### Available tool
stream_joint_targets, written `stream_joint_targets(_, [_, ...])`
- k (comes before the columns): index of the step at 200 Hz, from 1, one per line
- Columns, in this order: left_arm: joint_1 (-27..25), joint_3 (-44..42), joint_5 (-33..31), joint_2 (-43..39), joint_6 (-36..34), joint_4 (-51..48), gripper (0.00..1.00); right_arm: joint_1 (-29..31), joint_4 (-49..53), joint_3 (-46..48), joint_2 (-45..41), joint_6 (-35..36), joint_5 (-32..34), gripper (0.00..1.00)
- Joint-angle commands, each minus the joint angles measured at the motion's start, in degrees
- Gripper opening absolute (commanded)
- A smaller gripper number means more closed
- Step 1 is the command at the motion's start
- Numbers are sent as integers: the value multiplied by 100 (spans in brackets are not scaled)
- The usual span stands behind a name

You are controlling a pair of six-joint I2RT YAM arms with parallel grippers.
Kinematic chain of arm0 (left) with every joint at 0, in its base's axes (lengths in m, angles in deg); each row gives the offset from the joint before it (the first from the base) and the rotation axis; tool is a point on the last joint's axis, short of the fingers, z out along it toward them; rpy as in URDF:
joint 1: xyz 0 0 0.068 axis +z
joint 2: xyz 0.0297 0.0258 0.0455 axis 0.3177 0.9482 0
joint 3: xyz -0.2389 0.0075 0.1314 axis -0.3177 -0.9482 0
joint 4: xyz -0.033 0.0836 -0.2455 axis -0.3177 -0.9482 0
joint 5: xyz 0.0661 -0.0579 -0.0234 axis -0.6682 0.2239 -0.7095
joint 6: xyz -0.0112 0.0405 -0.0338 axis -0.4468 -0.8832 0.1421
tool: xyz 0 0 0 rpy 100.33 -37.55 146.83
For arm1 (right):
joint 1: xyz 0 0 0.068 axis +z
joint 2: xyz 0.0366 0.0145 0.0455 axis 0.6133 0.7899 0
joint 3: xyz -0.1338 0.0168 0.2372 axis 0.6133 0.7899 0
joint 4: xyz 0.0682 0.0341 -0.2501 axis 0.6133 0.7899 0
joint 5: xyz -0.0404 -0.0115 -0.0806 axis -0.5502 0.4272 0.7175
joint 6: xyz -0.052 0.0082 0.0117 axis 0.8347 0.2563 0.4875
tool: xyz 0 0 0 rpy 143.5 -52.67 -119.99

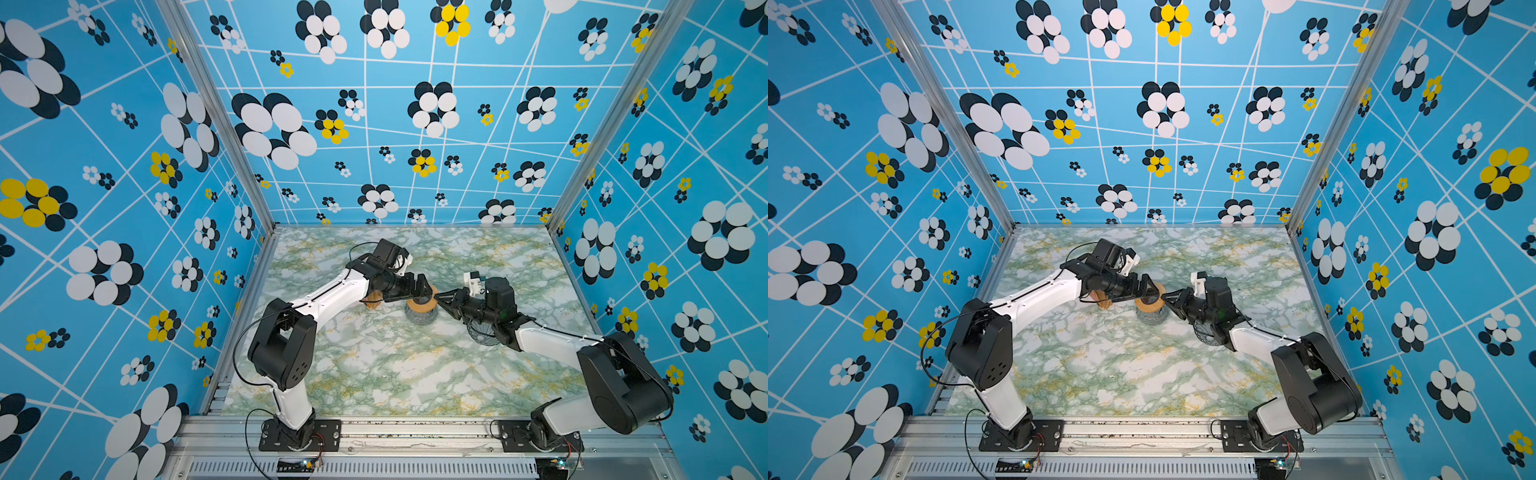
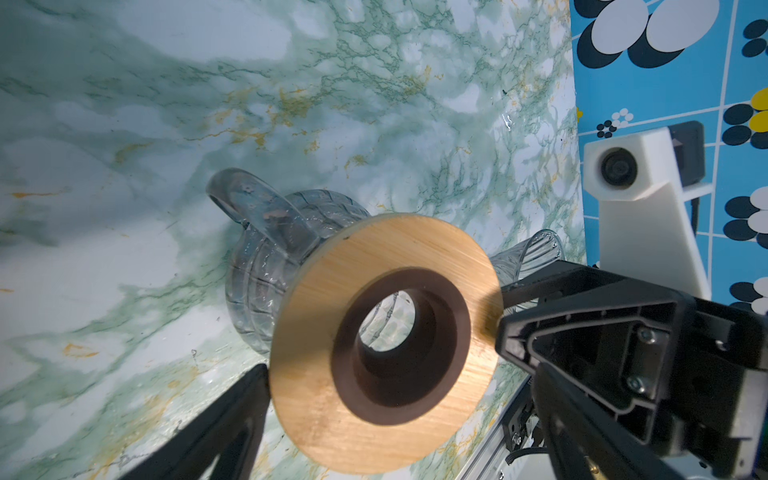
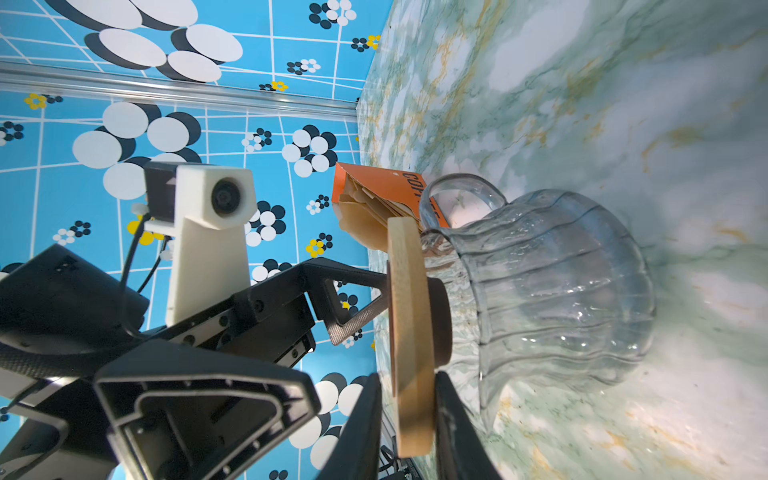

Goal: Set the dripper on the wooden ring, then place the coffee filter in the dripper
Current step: 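Open the right gripper to leave the ring on the pitcher and withdraw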

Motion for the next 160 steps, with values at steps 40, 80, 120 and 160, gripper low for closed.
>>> stream_joint_targets(40, [-72,131,49,-4,-61,-23,99,-35,1171,-377,-259,574,340,25])
stream_joint_targets(80, [-81,121,72,-9,-47,-6,99,-34,1230,-454,-141,636,373,25])
stream_joint_targets(120, [-81,113,76,-22,-26,2,99,-37,1323,-614,4,732,412,25])
stream_joint_targets(160, [-86,123,50,-48,-39,-5,99,-41,1879,-688,-160,1018,634,25])
